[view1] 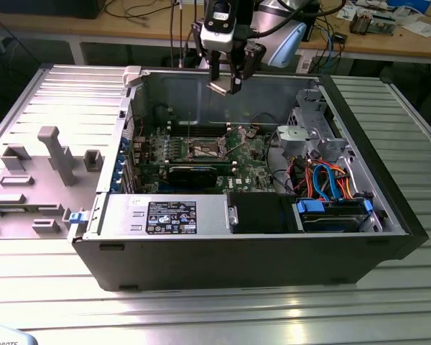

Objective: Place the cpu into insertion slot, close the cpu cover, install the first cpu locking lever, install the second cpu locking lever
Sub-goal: 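Place the cpu into insertion slot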

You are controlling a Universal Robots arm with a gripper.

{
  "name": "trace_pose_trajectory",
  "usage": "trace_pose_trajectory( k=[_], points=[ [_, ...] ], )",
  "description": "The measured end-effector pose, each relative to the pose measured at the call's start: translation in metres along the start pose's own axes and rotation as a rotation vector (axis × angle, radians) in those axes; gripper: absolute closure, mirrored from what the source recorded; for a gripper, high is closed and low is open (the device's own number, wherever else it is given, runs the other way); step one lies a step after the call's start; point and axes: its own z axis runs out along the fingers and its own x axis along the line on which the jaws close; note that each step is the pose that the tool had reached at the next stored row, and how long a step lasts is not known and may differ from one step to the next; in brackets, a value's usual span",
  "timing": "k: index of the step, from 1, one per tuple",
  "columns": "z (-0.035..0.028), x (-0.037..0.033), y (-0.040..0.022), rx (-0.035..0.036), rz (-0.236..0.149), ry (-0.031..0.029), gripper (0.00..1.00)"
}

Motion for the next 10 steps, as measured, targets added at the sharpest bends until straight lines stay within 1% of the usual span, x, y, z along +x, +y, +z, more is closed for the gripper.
trace_pose_trajectory(
  k=[8, 10],
  points=[
    [0.0025, 0.0017, -0.002, -0.0015, 0.076, -0.0071, 0.46],
    [0.0043, 0.0019, -0.0024, -0.0021, 0.103, -0.0096, 0.46]
  ],
)
